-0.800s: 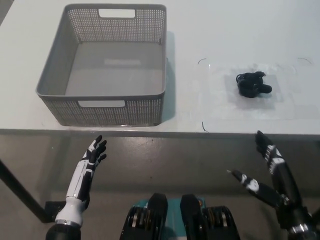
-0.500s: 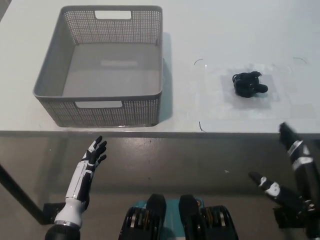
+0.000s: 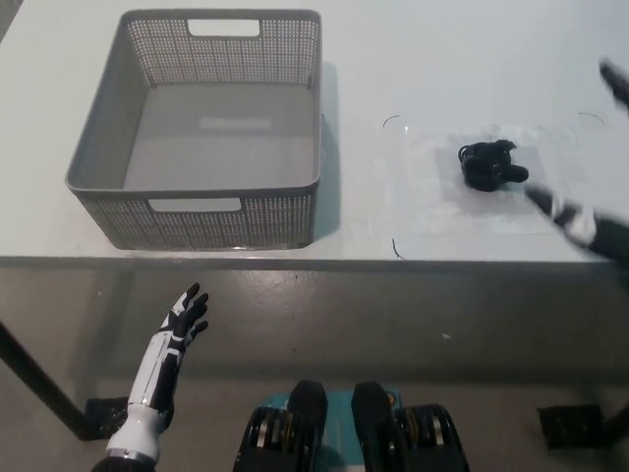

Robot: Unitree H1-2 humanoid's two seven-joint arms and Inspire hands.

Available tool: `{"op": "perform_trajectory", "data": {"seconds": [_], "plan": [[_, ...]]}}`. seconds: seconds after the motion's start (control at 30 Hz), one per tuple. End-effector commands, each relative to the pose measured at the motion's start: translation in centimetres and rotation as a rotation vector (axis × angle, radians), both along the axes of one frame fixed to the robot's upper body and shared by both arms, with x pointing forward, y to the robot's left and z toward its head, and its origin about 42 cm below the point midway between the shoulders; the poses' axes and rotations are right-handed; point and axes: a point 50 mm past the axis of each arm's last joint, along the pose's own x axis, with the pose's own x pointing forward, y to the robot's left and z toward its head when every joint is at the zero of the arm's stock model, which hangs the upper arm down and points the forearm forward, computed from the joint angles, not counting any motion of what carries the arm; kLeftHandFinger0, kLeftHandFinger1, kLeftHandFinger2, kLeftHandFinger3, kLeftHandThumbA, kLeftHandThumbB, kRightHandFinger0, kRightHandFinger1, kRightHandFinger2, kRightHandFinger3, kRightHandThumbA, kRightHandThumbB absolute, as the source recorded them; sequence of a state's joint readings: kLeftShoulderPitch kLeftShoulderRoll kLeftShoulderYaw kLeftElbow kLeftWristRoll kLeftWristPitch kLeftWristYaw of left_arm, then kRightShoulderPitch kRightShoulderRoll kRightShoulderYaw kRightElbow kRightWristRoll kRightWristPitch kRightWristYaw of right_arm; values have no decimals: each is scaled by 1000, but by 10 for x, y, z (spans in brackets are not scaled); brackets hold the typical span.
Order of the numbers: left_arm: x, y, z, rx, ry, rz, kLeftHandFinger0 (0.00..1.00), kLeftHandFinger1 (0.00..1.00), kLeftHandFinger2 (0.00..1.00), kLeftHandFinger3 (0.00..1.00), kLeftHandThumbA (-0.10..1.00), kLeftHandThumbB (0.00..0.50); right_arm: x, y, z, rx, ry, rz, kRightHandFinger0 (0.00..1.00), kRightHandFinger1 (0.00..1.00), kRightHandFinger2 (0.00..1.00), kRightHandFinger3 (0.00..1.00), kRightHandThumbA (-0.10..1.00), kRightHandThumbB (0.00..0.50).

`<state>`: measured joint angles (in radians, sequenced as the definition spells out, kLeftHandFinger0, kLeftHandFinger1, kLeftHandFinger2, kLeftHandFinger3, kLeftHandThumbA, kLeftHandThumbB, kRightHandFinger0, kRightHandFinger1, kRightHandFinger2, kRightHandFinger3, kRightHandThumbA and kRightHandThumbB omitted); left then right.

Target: Use the right hand to pick up a webcam and put it into a container on the left side

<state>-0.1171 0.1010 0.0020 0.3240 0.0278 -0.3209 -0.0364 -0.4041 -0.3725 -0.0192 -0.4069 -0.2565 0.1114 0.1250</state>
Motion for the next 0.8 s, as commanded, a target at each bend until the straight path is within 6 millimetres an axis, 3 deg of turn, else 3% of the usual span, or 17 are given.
{"op": "perform_trajectory", "data": {"seconds": [0.0, 0.2, 0.43, 0.5, 0.77], "plan": [[3, -3, 10, 24, -85, -44, 1000, 1000, 1000, 1000, 1000, 477, 59, 8, 104, -252, 20, -156, 1000, 1000, 1000, 1000, 791, 399], [0, -5, 6, 10, -69, -52, 1000, 1000, 1000, 1000, 1000, 486, 141, 28, 136, -423, 140, -240, 1000, 1000, 1000, 1000, 825, 441], [2, -9, 5, 25, -68, -68, 975, 1000, 1000, 1000, 1000, 478, 210, 49, 141, -592, 285, -306, 1000, 1000, 1000, 1000, 790, 488], [3, -10, 4, 30, -69, -73, 975, 1000, 1000, 1000, 1000, 478, 226, 52, 139, -631, 324, -321, 1000, 1000, 1000, 1000, 782, 500], [3, -7, 2, 37, -71, -70, 943, 1000, 1000, 1000, 1000, 467, 255, 59, 118, -710, 486, -361, 1000, 1000, 1000, 1000, 723, 500]]}}
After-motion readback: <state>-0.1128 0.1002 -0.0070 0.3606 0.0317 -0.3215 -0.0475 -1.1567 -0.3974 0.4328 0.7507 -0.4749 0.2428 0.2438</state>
